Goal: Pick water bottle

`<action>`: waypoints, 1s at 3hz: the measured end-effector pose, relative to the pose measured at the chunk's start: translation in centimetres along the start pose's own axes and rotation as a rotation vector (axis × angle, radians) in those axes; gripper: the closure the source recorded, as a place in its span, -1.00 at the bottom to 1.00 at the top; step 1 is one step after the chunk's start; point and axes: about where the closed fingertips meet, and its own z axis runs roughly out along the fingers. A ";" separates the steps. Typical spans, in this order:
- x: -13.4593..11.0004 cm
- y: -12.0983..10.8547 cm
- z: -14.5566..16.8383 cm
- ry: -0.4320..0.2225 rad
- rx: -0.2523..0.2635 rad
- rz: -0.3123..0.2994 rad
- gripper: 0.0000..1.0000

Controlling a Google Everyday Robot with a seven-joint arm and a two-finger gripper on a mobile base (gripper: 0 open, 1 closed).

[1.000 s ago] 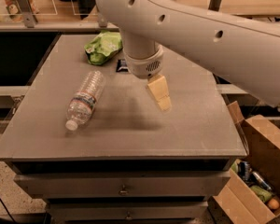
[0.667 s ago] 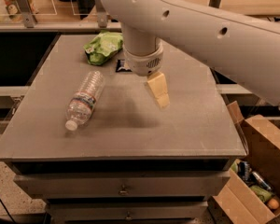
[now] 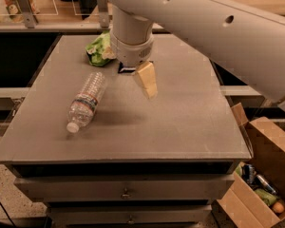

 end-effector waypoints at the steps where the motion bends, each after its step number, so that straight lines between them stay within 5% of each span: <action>1: -2.3 -3.0 0.7 -0.049 0.039 -0.118 -1.00; 3: -8.3 -7.1 5.2 -0.162 -0.011 -0.367 -1.00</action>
Offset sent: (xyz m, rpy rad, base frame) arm 0.0146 0.1282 -0.0314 0.0486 0.0570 0.4249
